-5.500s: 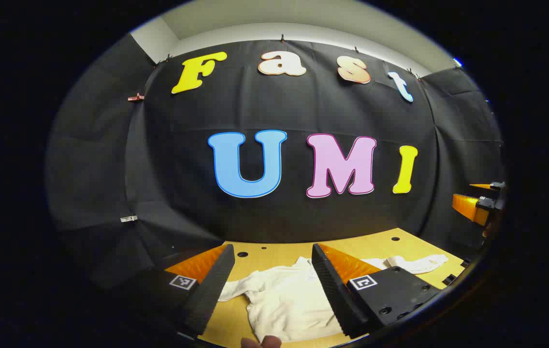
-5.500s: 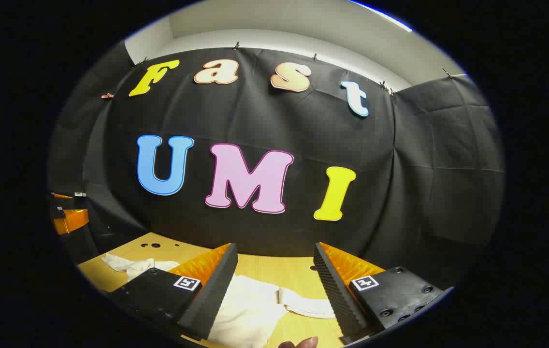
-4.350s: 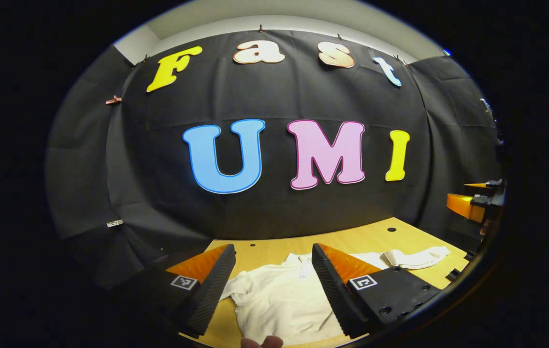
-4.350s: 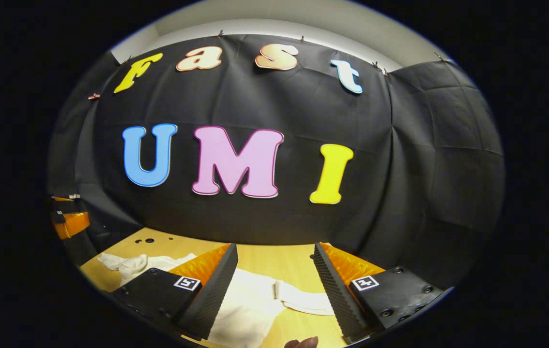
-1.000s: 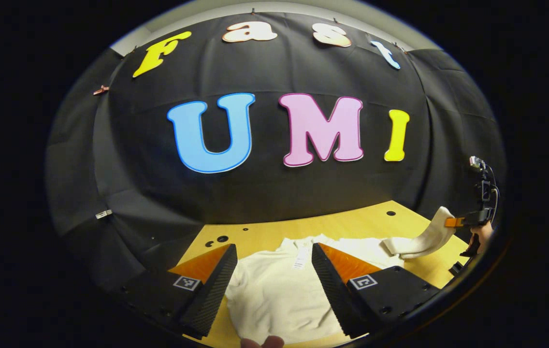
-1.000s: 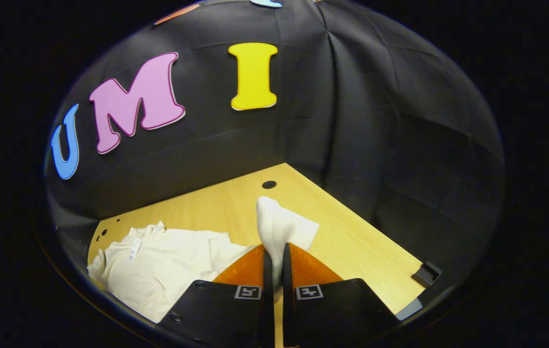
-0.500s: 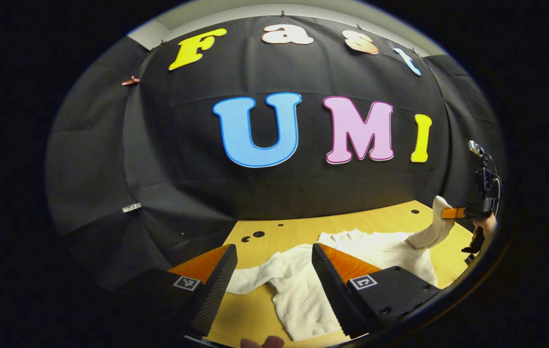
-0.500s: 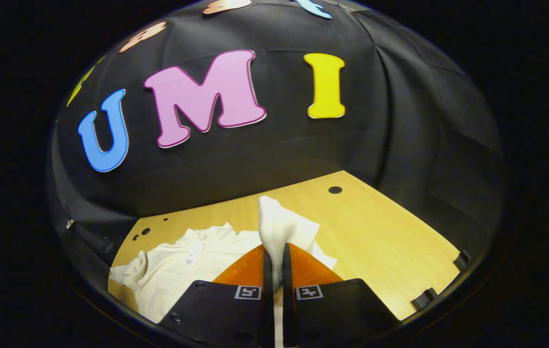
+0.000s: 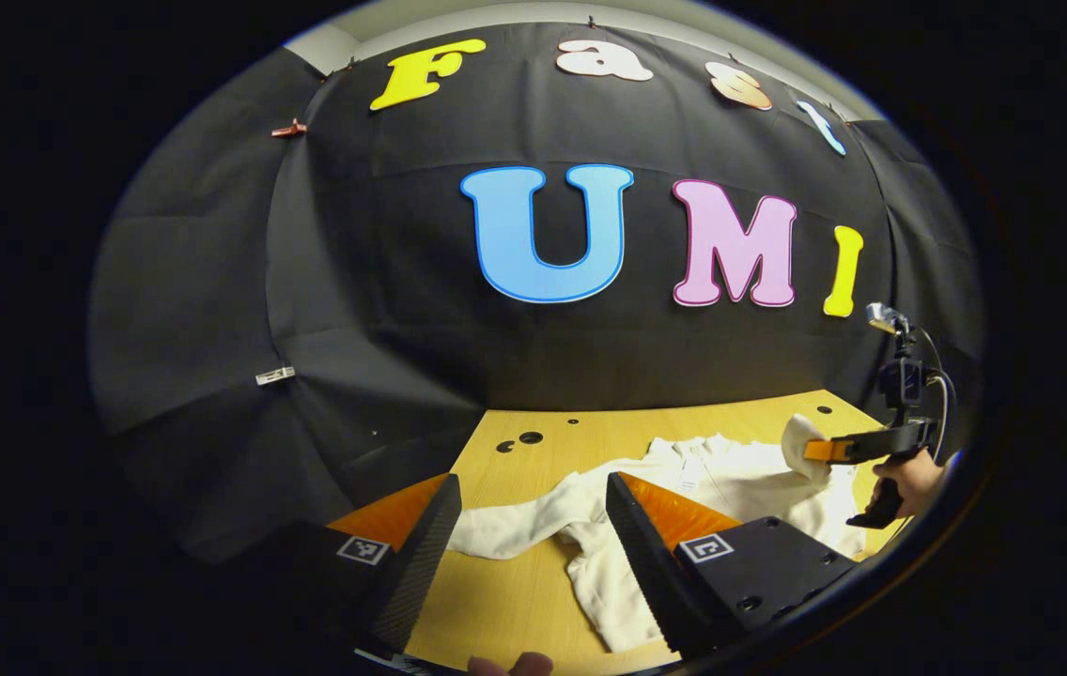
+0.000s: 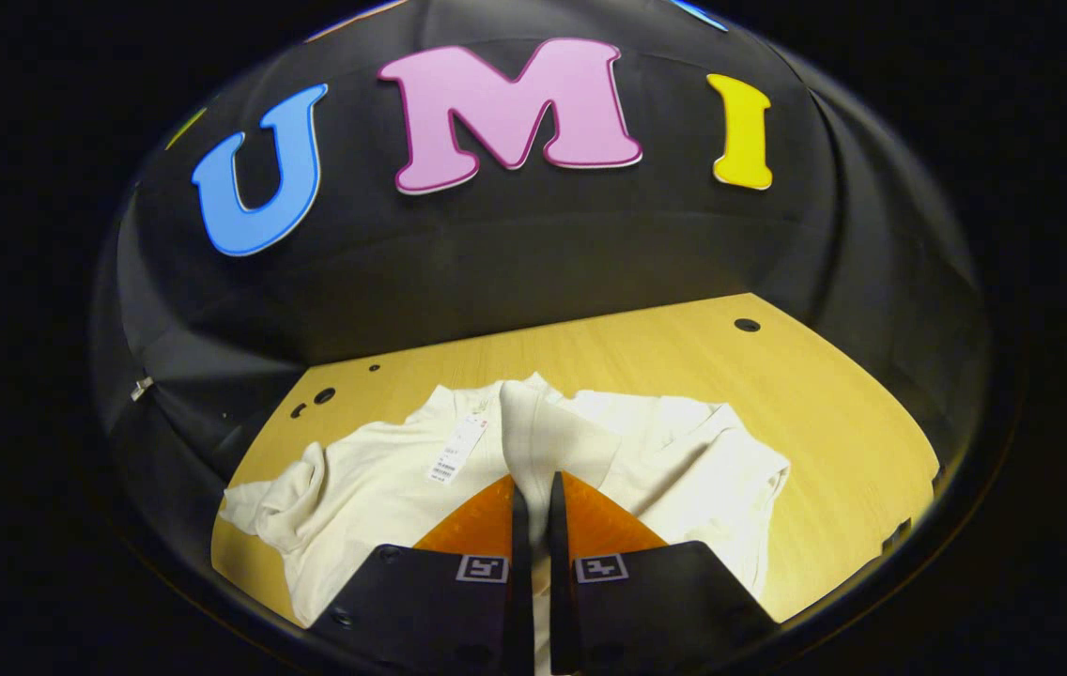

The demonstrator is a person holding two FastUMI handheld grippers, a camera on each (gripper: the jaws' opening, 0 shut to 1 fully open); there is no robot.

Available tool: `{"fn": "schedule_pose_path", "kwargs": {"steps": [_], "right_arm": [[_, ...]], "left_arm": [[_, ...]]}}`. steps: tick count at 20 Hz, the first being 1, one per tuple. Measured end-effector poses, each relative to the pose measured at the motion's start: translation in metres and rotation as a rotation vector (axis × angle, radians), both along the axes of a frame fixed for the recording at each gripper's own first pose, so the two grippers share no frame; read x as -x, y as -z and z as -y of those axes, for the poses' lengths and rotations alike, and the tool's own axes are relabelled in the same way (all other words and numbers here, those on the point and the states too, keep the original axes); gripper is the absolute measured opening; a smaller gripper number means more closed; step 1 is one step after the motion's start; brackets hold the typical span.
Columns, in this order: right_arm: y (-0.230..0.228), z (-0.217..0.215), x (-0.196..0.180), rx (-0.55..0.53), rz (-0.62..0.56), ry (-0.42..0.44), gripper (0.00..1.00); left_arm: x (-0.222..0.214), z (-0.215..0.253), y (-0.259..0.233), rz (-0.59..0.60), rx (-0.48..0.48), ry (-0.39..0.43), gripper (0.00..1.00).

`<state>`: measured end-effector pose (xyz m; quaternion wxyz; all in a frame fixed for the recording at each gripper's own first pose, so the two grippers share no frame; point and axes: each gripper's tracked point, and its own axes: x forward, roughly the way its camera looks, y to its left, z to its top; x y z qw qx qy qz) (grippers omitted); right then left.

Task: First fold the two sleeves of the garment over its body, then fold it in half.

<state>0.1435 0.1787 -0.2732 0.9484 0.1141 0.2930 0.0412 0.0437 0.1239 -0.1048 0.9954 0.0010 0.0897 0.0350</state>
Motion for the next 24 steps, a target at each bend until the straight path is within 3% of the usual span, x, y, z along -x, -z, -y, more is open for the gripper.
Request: {"fn": "schedule_pose_path", "kwargs": {"steps": [5, 6, 7, 8, 10, 11, 12, 13, 14, 19, 20, 21, 24], "right_arm": [[0.049, -0.029, 0.004, 0.033, -0.108, -0.011, 0.13], [0.057, -0.034, 0.005, 0.028, -0.126, -0.013, 0.14], [0.064, -0.038, 0.008, 0.016, -0.151, -0.018, 0.22], [0.070, -0.045, 0.012, -0.001, -0.171, -0.027, 0.18], [0.080, -0.056, 0.017, -0.034, -0.207, -0.047, 0.25], [0.079, -0.062, 0.022, -0.061, -0.220, -0.061, 0.19], [0.079, -0.070, 0.023, -0.096, -0.224, -0.076, 0.39], [0.074, -0.074, 0.024, -0.119, -0.226, -0.084, 0.71], [0.071, -0.076, 0.024, -0.135, -0.219, -0.088, 0.79], [0.034, -0.067, 0.030, -0.213, -0.166, -0.076, 0.85], [0.025, -0.062, 0.033, -0.225, -0.160, -0.073, 0.77], [0.019, -0.055, 0.036, -0.233, -0.150, -0.067, 0.87], [-0.002, -0.027, 0.044, -0.238, -0.104, -0.049, 0.87]], "left_arm": [[-0.012, -0.012, 0.012, -0.018, 0.001, 0.007, 0.96], [-0.014, -0.013, 0.014, -0.021, 0.000, 0.006, 0.96], [-0.016, -0.015, 0.016, -0.024, 0.001, 0.005, 0.96], [-0.018, -0.017, 0.019, -0.025, 0.003, 0.002, 0.96], [-0.021, -0.020, 0.022, -0.030, 0.006, -0.002, 0.96], [-0.023, -0.020, 0.023, -0.034, 0.005, -0.004, 0.96], [-0.025, -0.021, 0.027, -0.037, 0.003, -0.005, 0.96], [-0.027, -0.021, 0.029, -0.039, -0.002, -0.005, 0.96], [-0.029, -0.023, 0.033, -0.042, -0.007, -0.007, 0.96], [-0.043, -0.027, 0.048, -0.066, -0.008, -0.008, 0.96], [-0.048, -0.029, 0.053, -0.071, -0.009, -0.009, 0.96], [-0.053, -0.031, 0.057, -0.075, -0.010, -0.009, 0.96], [-0.070, -0.043, 0.074, -0.106, -0.003, -0.020, 0.96]]}}
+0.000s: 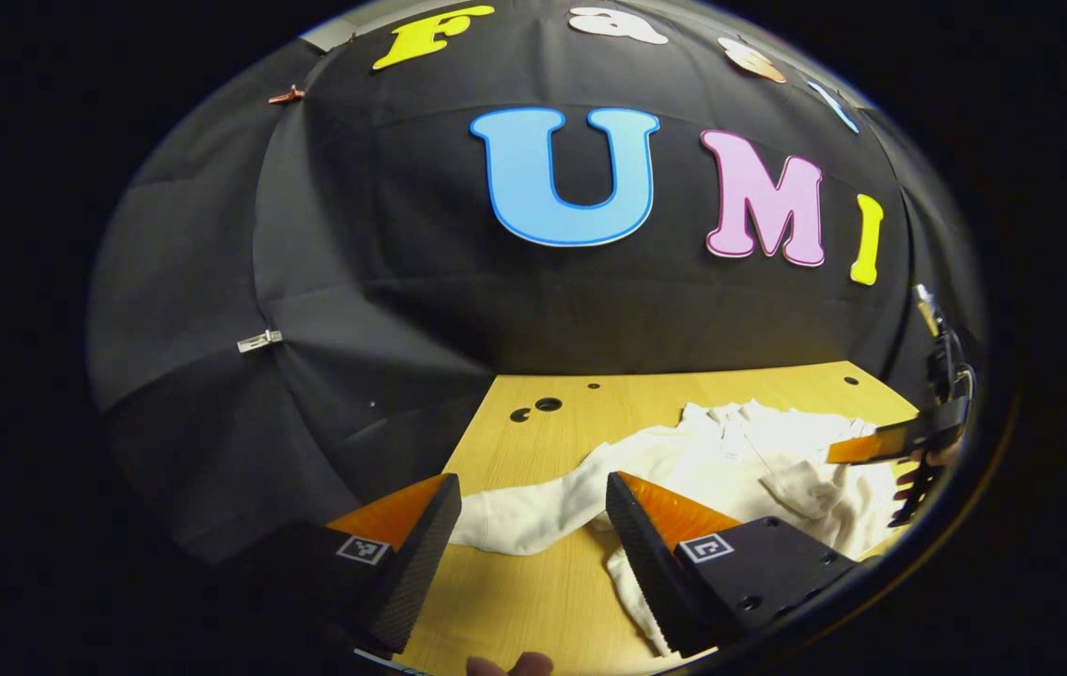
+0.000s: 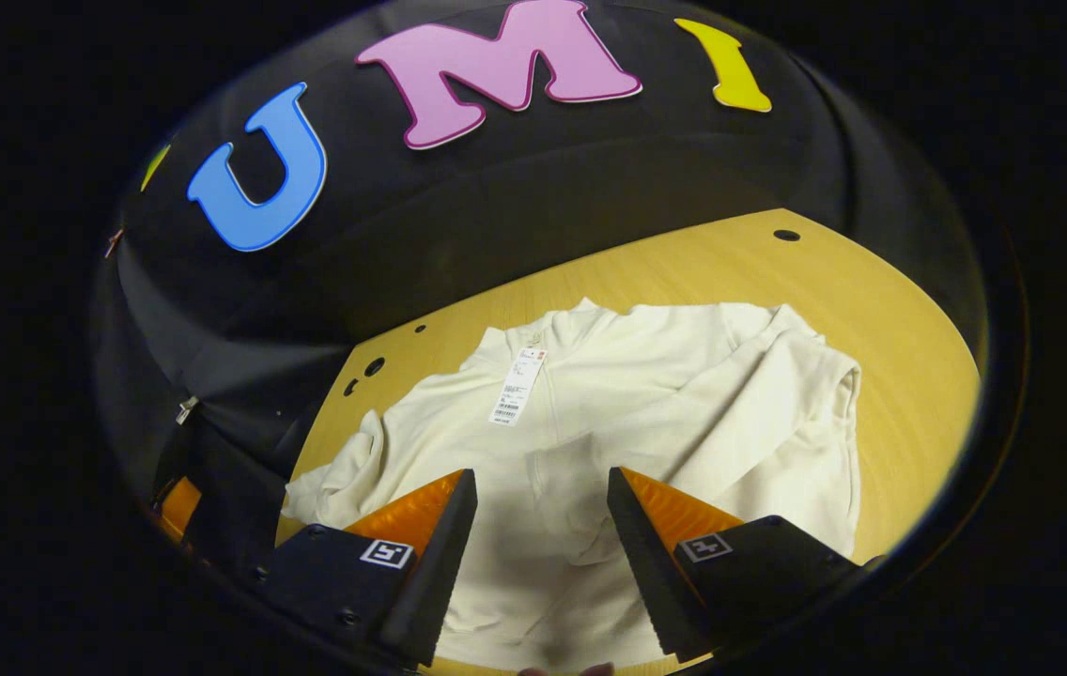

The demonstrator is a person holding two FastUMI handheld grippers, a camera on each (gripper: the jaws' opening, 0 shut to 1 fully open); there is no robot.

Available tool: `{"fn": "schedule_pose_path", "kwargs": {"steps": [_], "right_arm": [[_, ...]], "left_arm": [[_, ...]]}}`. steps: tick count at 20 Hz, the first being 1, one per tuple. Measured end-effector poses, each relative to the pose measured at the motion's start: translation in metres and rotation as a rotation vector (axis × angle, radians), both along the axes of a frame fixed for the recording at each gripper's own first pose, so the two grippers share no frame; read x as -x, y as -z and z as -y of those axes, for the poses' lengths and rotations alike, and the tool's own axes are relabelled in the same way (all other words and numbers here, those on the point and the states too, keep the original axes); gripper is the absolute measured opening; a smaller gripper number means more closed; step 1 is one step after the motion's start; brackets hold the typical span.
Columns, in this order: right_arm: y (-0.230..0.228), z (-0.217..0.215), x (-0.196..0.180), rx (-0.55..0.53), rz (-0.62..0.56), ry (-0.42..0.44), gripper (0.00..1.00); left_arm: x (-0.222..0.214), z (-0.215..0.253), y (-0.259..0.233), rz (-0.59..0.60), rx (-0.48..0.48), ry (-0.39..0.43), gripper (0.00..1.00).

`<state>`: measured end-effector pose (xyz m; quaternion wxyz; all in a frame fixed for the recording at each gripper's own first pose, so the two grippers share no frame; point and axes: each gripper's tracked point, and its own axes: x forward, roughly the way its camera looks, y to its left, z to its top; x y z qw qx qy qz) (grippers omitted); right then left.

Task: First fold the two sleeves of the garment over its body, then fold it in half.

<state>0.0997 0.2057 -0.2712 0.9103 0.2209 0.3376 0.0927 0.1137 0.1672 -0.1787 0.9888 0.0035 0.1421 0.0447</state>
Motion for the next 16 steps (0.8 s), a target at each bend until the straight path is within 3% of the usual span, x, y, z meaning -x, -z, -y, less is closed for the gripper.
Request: {"fn": "schedule_pose_path", "kwargs": {"steps": [8, 16], "right_arm": [[-0.030, 0.083, 0.048, 0.100, 0.090, 0.008, 0.87], [-0.037, 0.138, 0.086, 0.096, 0.075, 0.107, 0.87]], "left_arm": [[-0.047, -0.025, 0.081, -0.155, 0.065, -0.021, 0.96], [-0.079, -0.052, 0.138, -0.292, 0.047, -0.047, 0.97]]}}
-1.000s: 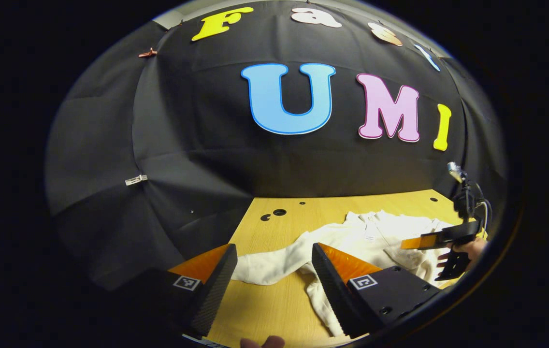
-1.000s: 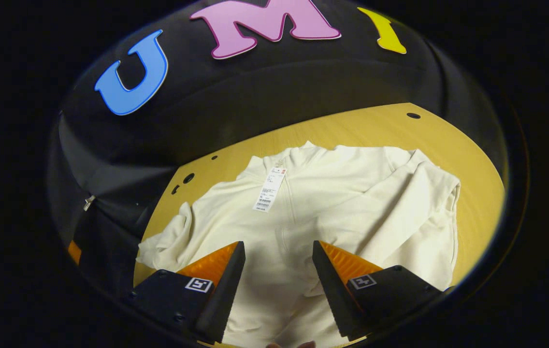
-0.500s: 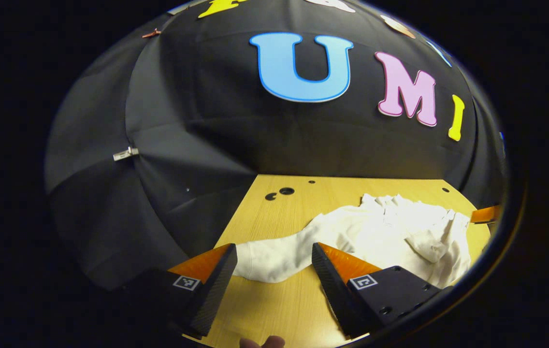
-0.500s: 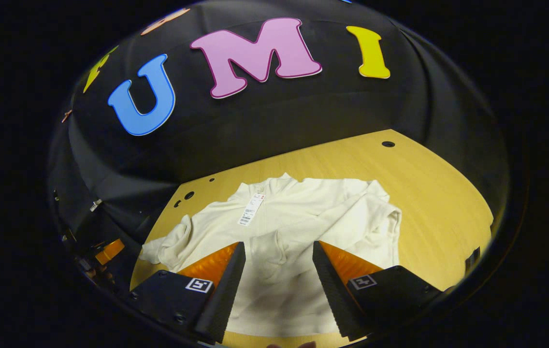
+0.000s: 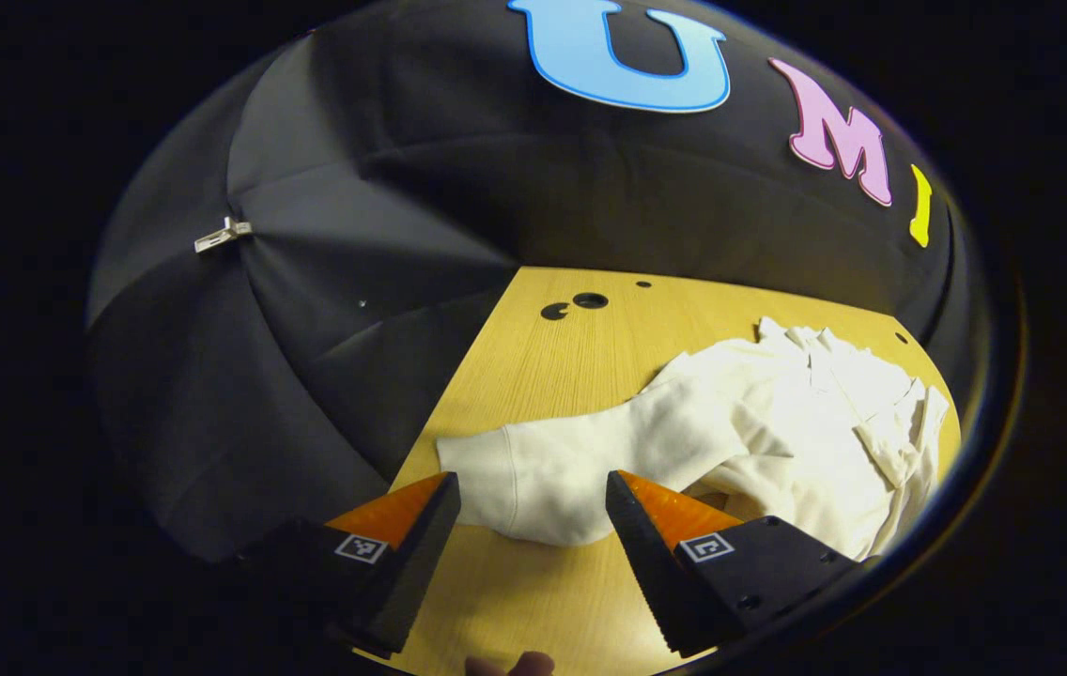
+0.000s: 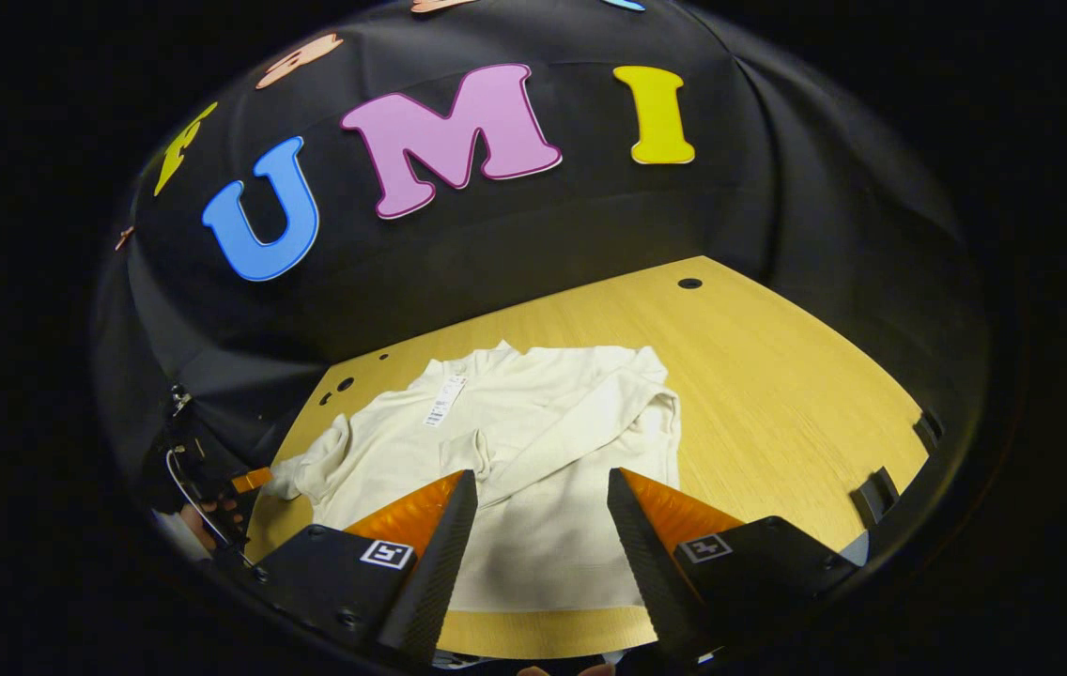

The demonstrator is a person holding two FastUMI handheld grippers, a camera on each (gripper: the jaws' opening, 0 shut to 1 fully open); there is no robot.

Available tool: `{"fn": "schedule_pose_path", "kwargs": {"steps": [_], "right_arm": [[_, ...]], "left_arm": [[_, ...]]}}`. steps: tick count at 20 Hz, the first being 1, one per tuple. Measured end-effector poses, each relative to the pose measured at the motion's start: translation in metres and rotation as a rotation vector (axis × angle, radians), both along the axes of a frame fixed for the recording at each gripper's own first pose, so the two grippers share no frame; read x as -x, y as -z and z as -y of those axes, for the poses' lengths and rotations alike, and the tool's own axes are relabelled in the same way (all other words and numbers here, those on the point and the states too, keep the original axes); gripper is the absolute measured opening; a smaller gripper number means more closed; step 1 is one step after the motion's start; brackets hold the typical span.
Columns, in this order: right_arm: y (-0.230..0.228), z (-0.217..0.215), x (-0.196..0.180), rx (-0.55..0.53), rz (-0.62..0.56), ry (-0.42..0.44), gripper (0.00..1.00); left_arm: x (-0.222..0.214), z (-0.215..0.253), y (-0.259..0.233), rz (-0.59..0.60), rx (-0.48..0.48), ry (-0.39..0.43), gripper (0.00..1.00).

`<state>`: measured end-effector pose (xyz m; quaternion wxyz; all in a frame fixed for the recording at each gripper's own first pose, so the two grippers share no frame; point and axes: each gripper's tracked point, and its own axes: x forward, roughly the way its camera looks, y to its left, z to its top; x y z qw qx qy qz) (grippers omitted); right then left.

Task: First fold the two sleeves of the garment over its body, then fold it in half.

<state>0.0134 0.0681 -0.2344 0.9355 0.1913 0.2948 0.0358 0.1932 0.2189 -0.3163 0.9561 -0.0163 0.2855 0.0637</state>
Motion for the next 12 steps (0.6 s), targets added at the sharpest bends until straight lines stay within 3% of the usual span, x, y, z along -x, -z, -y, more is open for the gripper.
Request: {"fn": "schedule_pose_path", "kwargs": {"steps": [8, 12], "right_arm": [[-0.008, 0.027, 0.008, 0.018, 0.012, 0.070, 0.87], [-0.022, 0.044, 0.010, 0.021, 0.026, 0.121, 0.87]], "left_arm": [[-0.012, 0.006, 0.050, -0.143, -0.029, 0.044, 0.97], [-0.015, 0.011, 0.055, -0.155, -0.025, 0.067, 0.99]]}}
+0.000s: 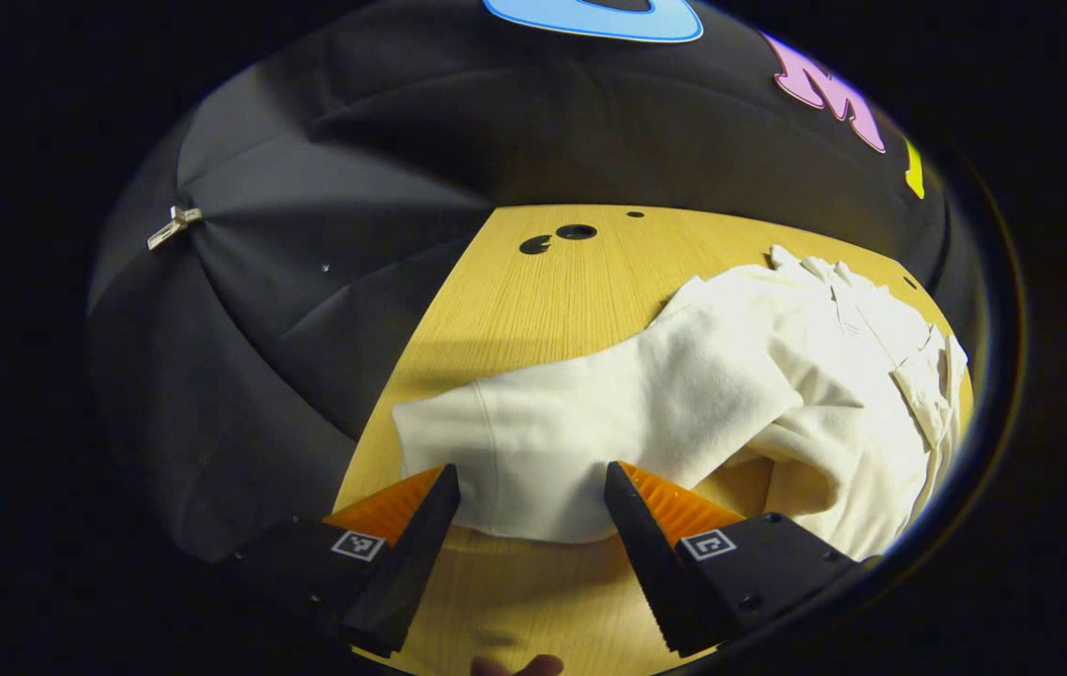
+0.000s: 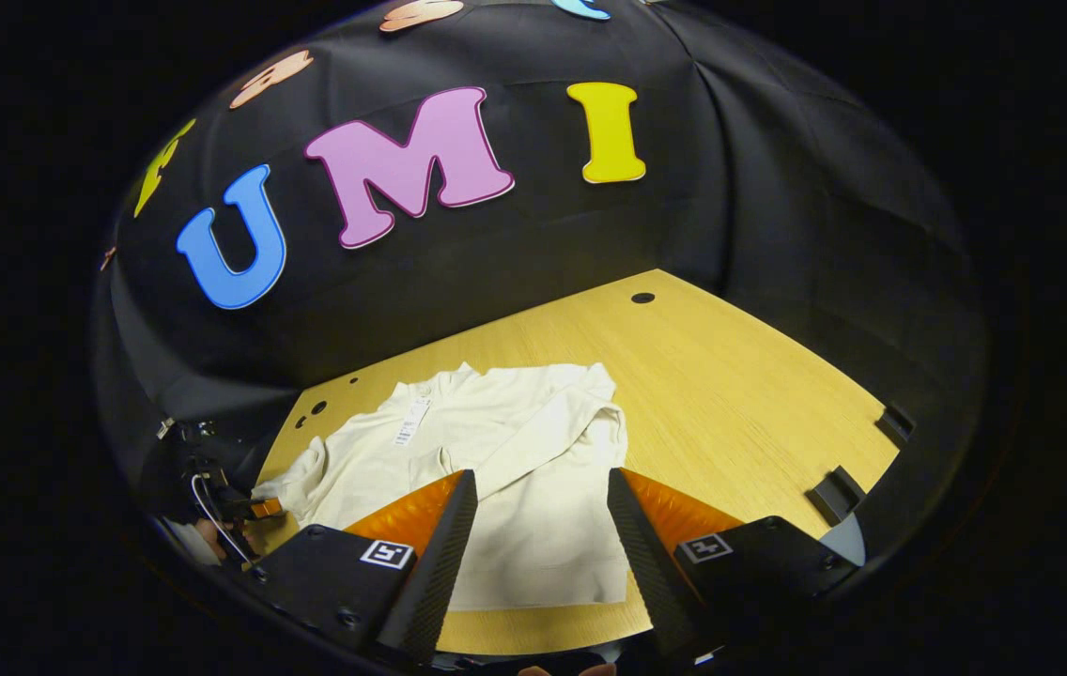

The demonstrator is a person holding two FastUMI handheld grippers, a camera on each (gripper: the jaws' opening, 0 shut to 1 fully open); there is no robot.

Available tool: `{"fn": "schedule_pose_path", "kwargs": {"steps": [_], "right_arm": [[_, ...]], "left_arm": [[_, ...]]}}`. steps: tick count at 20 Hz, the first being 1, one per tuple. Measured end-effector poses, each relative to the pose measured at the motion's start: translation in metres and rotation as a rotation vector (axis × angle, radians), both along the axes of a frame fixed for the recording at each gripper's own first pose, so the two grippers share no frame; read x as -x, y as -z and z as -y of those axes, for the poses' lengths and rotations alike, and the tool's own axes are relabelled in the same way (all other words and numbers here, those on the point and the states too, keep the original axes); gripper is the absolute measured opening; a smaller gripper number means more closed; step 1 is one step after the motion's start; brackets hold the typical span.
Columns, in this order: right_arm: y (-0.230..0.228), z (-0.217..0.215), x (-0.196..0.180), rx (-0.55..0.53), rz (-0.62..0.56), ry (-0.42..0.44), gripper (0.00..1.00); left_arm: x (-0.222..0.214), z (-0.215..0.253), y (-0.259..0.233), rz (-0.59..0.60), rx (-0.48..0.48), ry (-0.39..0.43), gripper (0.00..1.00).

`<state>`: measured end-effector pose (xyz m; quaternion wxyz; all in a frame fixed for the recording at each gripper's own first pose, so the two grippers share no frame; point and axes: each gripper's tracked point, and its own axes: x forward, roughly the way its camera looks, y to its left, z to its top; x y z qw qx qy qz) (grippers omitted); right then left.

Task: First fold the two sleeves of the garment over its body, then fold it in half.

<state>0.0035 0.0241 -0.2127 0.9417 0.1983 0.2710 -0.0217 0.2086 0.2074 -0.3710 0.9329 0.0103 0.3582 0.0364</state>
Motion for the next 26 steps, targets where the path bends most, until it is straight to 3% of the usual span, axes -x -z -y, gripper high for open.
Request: {"fn": "schedule_pose_path", "kwargs": {"steps": [2, 4, 8, 13, 17, 18, 19, 26], "right_arm": [[-0.008, 0.010, 0.002, 0.001, 0.020, 0.026, 0.86], [-0.007, 0.018, 0.005, -0.002, 0.022, 0.045, 0.86], [-0.003, 0.029, 0.011, -0.018, 0.012, 0.077, 0.86], [-0.003, 0.039, 0.016, -0.016, 0.014, 0.085, 0.86], [-0.002, 0.045, 0.018, -0.024, 0.013, 0.088, 0.86], [-0.001, 0.046, 0.017, -0.027, 0.014, 0.087, 0.86], [-0.001, 0.046, 0.017, -0.030, 0.015, 0.085, 0.86], [-0.003, 0.054, 0.020, -0.040, 0.023, 0.072, 0.86]], "left_arm": [[0.000, 0.005, 0.001, 0.009, 0.011, 0.001, 0.96], [-0.006, 0.013, 0.002, 0.012, -0.003, 0.028, 0.78], [-0.016, 0.016, -0.002, 0.005, -0.157, 0.033, 0.10], [-0.012, 0.021, -0.008, -0.006, -0.192, 0.040, 0.06], [-0.006, 0.033, -0.037, 0.074, -0.171, 0.045, 0.06], [-0.002, 0.039, -0.046, 0.094, -0.164, 0.050, 0.02], [-0.001, 0.046, -0.057, 0.117, -0.154, 0.055, 0.06], [0.011, 0.121, -0.147, 0.288, -0.064, 0.135, 0.06]]}}
